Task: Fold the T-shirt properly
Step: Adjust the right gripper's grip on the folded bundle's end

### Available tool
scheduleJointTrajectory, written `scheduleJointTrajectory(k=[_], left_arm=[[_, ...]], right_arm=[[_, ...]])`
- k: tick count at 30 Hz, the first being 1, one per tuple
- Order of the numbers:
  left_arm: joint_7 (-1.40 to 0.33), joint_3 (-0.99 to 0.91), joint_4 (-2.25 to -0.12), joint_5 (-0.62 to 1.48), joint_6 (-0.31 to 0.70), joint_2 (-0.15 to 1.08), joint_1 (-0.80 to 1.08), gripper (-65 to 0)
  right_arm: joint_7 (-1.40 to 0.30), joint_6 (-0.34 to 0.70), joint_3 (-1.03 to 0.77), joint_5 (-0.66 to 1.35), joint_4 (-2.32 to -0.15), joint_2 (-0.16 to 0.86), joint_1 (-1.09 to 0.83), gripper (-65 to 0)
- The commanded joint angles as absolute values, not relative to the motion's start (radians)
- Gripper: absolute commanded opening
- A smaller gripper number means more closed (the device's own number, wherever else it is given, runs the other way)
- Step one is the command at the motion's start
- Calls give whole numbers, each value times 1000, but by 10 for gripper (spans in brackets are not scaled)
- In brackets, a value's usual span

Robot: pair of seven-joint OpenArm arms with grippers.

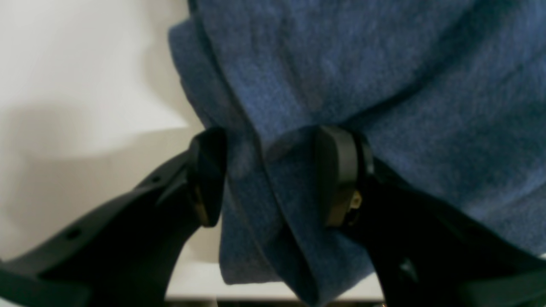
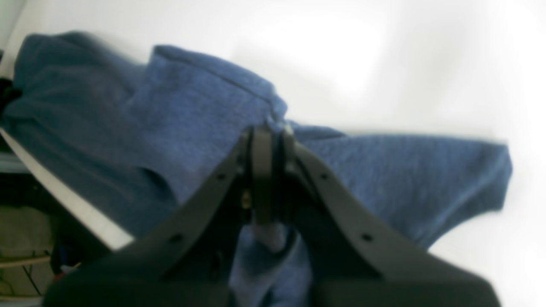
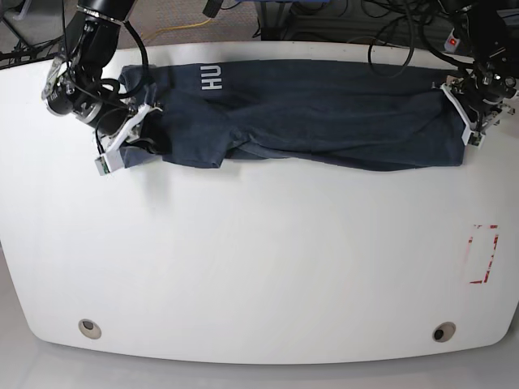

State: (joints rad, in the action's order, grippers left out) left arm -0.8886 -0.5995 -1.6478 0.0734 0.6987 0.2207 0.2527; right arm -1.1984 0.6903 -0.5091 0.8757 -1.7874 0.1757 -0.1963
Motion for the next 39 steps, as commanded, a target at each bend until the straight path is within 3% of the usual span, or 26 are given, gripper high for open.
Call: scheduleJointTrajectory(k=[1, 9, 16, 21, 30, 34, 39], left_arm=[[-858, -601, -1655, 71, 698, 232, 254, -344], [-846, -601, -1655, 71, 698, 236, 257, -344], [-846, -601, -1653, 71, 698, 236, 252, -343], [-846, -601, -1653, 71, 698, 236, 252, -343], [-846, -602, -1653, 71, 698, 236, 257, -343], [-846, -604, -1653, 71, 698, 236, 257, -343], [-846, -605, -1653, 71, 698, 236, 257, -343]], right_arm=[[-1184, 698, -524, 935, -1837, 189, -234, -650], [-1182, 698, -527, 960, -1837, 208, -312, -650], [-1102, 698, -518, 742, -1831, 211, -305, -357], [-1053, 698, -504, 608, -1797, 202, -278, -235], [-1132, 698, -524, 1020, -1902, 228, -366, -236], [-1130, 698, -452, 1017, -1882, 208, -364, -246], [-1122, 698, -398, 860, -1774, 188, -321, -363]])
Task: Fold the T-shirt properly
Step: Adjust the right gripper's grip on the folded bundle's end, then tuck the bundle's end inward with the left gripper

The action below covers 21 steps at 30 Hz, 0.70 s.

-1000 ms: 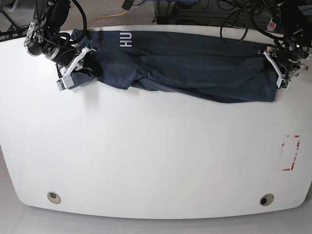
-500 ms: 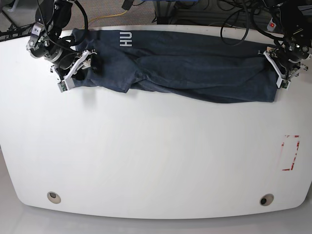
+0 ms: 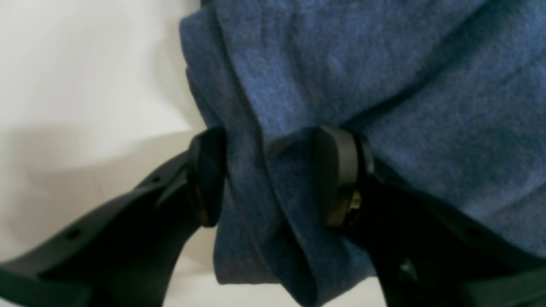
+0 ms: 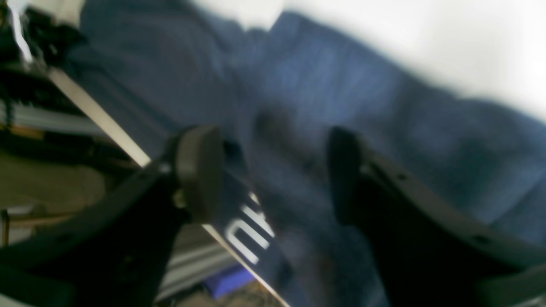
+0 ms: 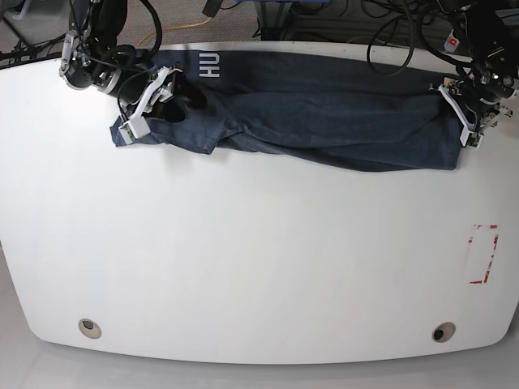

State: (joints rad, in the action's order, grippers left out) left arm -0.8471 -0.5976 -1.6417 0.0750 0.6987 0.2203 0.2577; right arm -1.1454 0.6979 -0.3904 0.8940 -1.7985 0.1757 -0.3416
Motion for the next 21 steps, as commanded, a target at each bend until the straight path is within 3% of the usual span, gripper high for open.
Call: scheduleJointTrajectory(k=[1, 5, 13, 21], left_arm=[[-846, -605, -1653, 71, 698, 236, 257, -343], [-846, -607, -1652, 70, 698, 236, 259, -343], [-848, -604, -1652, 76, 698, 236, 262, -339], [-860, -604, -1652, 108, 698, 229, 219, -324]], right_arm=[[-1118, 698, -398, 834, -1755, 180, -315, -384], [-1075, 698, -397, 691, -1667, 176, -272, -452], [-1059, 698, -395, 498, -1534, 196, -125, -450], [-1059, 698, -394, 489, -1529, 205, -51, -450]])
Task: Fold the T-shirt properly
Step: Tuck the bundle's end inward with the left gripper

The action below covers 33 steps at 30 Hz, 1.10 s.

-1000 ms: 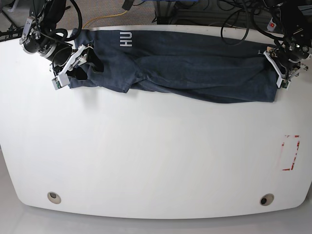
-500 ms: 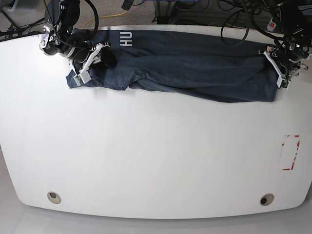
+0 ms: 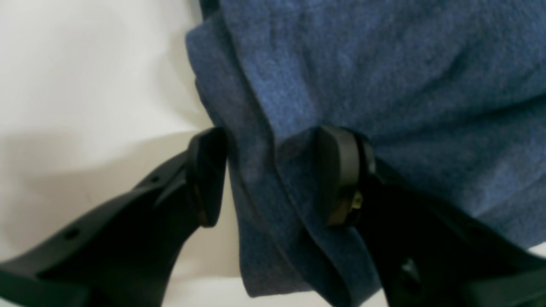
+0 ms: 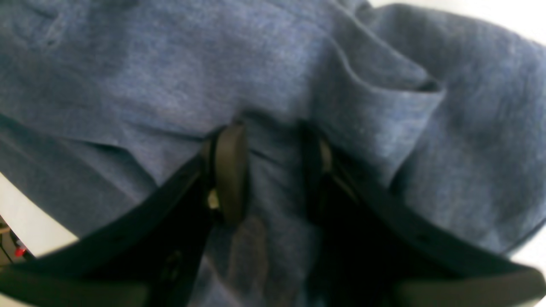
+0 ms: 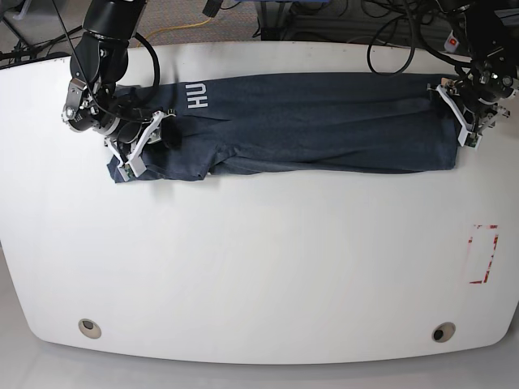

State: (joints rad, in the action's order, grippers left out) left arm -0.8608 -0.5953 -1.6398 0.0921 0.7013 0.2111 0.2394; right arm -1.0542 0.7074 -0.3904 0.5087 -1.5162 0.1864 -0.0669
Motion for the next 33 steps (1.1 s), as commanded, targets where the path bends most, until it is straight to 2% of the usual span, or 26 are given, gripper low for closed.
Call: scheduleJointTrajectory(k=[1, 3, 9, 13, 16, 22, 33], left_arm=[[-886, -608, -1658, 140, 698, 232, 208, -301], [-946, -636, -1664, 223, 698, 236, 197, -272], [-1095, -800, -1702, 470, 698, 282, 166, -246], [-1113, -862, -1681, 607, 698, 295, 174, -185], [-1113, -868, -1603, 670, 698, 300, 171, -178], [-1113, -866, -1468, 699, 698, 297, 165, -178], [-1113, -760, -1417, 704, 698, 283, 160, -181]], right_arm=[[-1059, 698, -394, 489, -1529, 205, -50, -450], [-1059, 698, -394, 489, -1529, 205, -50, -450], [-1059, 698, -394, 489, -1529, 200, -56, -450], [-1059, 698, -394, 489, -1529, 199, -58, -450], [-1059, 698, -394, 490, -1531, 197, -56, -452], [-1059, 698, -394, 490, -1532, 197, -53, -452], [-1058, 698, -394, 490, -1532, 197, -53, -453]])
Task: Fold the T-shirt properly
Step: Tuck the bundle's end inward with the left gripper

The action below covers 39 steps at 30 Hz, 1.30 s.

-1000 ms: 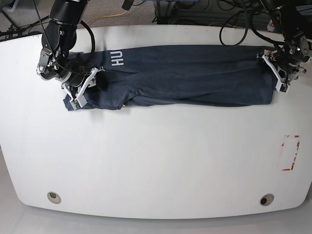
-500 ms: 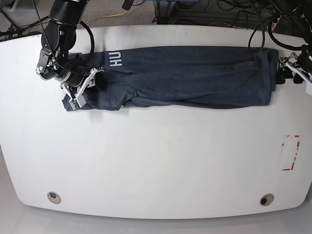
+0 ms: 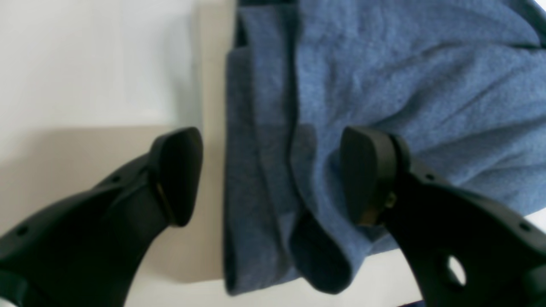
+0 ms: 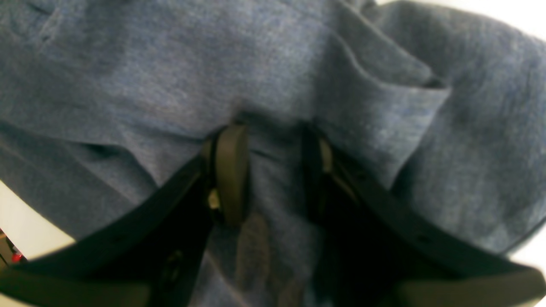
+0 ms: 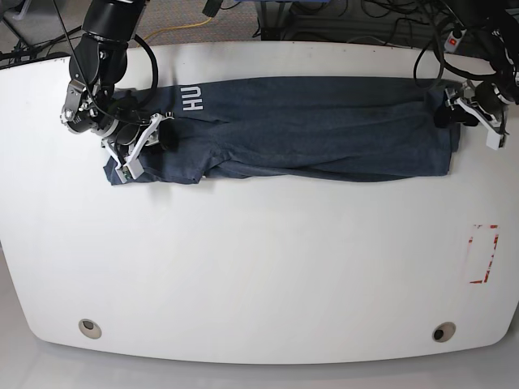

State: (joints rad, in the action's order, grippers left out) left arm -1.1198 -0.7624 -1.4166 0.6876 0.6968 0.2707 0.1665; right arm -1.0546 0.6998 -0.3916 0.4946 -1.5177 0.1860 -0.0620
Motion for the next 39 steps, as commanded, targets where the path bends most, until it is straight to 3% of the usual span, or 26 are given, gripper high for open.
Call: scheduleJointTrajectory(k=[1, 5, 7, 13, 24, 30, 39], left_arm=[[-1113, -757, -1409, 705, 698, 280, 160, -182], [-1113, -757, -1379, 704, 698, 280, 156, -186], [-1113, -757, -1365, 699, 698, 278, 133, -226], [-1113, -757, -1348, 697, 698, 278, 117, -581], [-1115, -754, -1751, 704, 698, 255, 199, -564], [-1115, -631, -1933, 705, 698, 255, 251, -564], [-1115, -526, -1965, 697, 698, 182, 252, -562]], right_arm=[[-1058, 698, -394, 490, -1532, 196, -53, -453], [-1058, 698, -395, 489, -1532, 182, -53, -453], [-1058, 698, -395, 489, -1531, 182, -53, -453], [-1056, 698, -395, 481, -1526, 179, -56, -455], [-1056, 698, -395, 479, -1524, 177, -54, -455], [-1056, 698, -394, 479, -1524, 177, -54, -455], [-1056, 698, -394, 479, -1524, 177, -54, -455]])
